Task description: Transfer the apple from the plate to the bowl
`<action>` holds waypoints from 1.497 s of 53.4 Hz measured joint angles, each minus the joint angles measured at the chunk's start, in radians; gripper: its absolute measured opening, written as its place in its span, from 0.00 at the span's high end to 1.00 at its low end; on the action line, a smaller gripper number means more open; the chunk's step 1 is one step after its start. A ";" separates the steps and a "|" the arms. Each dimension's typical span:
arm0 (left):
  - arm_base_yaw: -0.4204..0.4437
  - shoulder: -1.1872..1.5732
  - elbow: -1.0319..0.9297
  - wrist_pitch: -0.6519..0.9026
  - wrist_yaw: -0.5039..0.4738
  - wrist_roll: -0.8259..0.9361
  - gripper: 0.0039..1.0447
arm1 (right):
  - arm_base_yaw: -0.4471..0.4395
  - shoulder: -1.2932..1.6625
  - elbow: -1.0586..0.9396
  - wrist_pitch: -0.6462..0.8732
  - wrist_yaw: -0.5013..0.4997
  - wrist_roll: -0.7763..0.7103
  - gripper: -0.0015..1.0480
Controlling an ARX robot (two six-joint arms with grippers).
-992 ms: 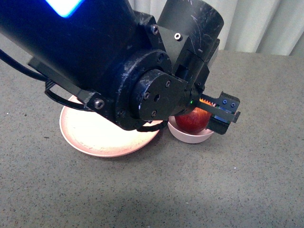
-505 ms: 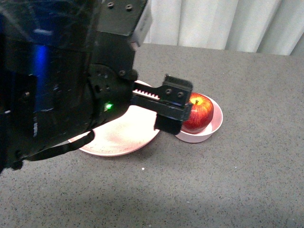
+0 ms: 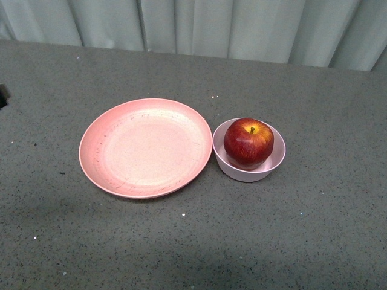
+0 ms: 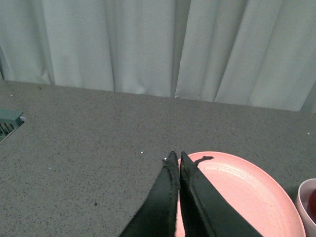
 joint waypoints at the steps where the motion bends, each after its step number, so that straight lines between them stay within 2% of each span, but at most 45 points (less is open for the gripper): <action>1: 0.014 -0.034 -0.014 -0.019 0.018 -0.001 0.96 | 0.000 0.000 0.000 0.000 0.000 0.000 0.09; 10: 0.102 -0.262 -0.086 -0.174 0.108 0.005 0.97 | 0.000 0.000 0.000 0.000 0.000 0.000 0.09; 18: 0.156 -0.495 -0.096 -0.404 0.161 0.006 0.97 | 0.000 0.000 0.000 0.000 0.000 0.000 0.09; 31: 0.216 -0.723 -0.114 -0.592 0.219 0.006 0.97 | 0.000 0.000 0.000 0.000 0.000 0.000 0.09; 34: 0.258 -0.764 -0.114 -0.628 0.285 0.006 0.97 | 0.000 0.000 0.000 0.000 0.000 0.000 0.09; 39: 0.311 -0.835 -0.114 -0.685 0.306 0.006 0.97 | 0.000 0.000 0.000 0.000 0.000 0.000 0.09; 58: 0.317 -1.040 -0.115 -0.881 0.318 0.007 0.97 | 0.000 0.000 0.000 0.000 0.000 0.000 0.09; 80: 0.317 -1.187 -0.115 -1.024 0.318 0.007 0.97 | 0.000 0.000 0.000 0.000 0.000 0.000 0.09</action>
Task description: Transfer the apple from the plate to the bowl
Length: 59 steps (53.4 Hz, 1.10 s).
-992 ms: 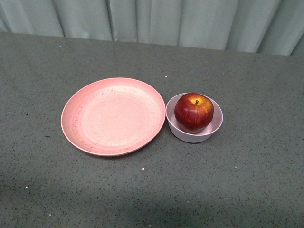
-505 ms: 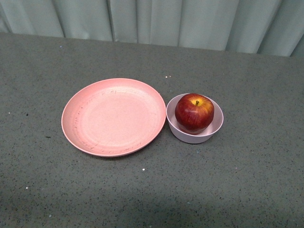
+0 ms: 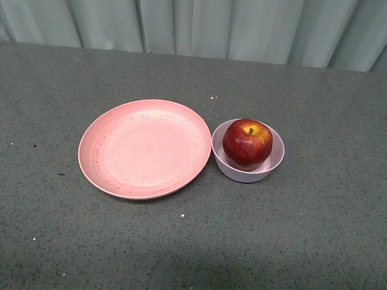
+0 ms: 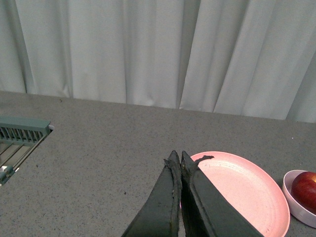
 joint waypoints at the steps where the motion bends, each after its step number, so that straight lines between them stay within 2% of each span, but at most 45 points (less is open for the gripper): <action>1: 0.000 -0.006 0.000 -0.006 0.000 0.000 0.97 | 0.000 0.000 0.000 0.000 0.000 0.000 0.09; 17: 0.000 -0.089 0.000 -0.090 0.000 0.000 0.97 | 0.000 0.000 0.000 0.000 0.000 0.000 0.09; 23: 0.000 -0.226 0.000 -0.251 0.001 0.001 0.97 | 0.000 0.000 0.000 0.000 0.000 0.000 0.09; 31: 0.000 -0.252 0.000 -0.260 0.001 0.001 0.96 | 0.000 0.000 0.000 0.000 0.000 0.000 0.09; 38: 0.000 -0.253 0.000 -0.260 0.001 0.002 0.75 | 0.000 0.000 0.000 0.000 0.000 0.000 0.09; 49: 0.000 -0.253 0.000 -0.260 0.001 0.002 0.37 | 0.000 0.000 0.000 0.000 0.000 0.000 0.09; 55: 0.000 -0.253 0.000 -0.260 0.001 0.002 0.13 | 0.000 0.000 0.000 0.000 0.000 0.000 0.09; 59: 0.000 -0.253 0.000 -0.260 0.001 0.003 0.04 | 0.000 0.000 0.000 0.000 0.000 0.000 0.09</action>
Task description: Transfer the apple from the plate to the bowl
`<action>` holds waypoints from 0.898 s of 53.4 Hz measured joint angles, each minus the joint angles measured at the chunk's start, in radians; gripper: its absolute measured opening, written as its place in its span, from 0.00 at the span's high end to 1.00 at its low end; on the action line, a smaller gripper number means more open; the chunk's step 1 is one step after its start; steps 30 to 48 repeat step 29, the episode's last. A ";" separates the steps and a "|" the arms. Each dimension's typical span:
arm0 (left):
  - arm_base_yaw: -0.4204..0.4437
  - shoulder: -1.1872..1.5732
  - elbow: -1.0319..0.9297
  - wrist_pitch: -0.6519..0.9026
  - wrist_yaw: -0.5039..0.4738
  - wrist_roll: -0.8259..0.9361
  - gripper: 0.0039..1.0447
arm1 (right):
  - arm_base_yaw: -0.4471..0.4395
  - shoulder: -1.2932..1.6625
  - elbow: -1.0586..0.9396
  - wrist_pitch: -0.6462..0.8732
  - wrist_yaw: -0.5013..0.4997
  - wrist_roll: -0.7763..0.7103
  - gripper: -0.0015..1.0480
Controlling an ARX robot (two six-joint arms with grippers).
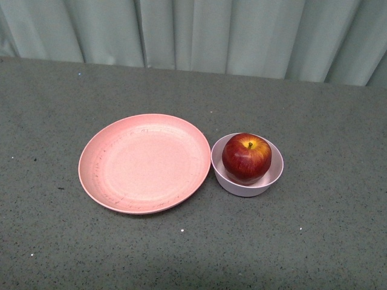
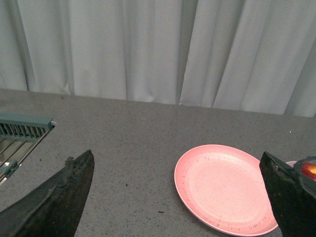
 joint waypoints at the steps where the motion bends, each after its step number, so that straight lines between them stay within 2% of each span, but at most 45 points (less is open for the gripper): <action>1: 0.000 0.000 0.000 0.000 0.000 0.000 0.05 | 0.000 0.000 0.000 0.000 0.000 0.000 0.09; 48: 0.000 0.000 0.000 0.000 0.000 -0.001 0.06 | 0.000 0.000 0.000 0.000 0.000 0.000 0.09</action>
